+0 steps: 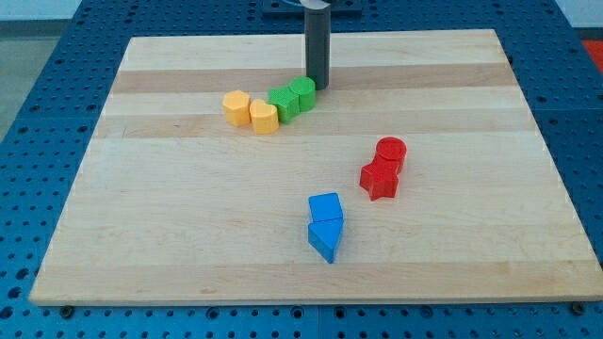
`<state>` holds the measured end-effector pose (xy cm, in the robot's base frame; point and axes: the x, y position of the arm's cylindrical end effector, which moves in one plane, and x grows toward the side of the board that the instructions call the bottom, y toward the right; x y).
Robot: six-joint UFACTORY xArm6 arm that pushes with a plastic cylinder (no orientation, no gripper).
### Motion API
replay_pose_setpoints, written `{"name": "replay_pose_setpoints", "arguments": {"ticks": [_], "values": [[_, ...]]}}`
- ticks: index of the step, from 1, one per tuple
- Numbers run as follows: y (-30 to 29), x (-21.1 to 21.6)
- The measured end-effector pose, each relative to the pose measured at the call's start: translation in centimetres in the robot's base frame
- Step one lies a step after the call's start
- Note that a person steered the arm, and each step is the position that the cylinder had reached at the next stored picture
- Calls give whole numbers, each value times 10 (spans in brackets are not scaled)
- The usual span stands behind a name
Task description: Move the red blocks towards the green blocks
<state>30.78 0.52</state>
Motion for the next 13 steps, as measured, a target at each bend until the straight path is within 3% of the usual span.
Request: {"name": "replay_pose_setpoints", "arguments": {"ticks": [1, 2, 3, 4, 6, 8, 9, 10, 12, 13], "values": [[2, -10], [54, -43], [139, -38], [217, -14], [277, 106], [271, 232], [236, 252], [183, 250], [118, 191], [89, 181]]}}
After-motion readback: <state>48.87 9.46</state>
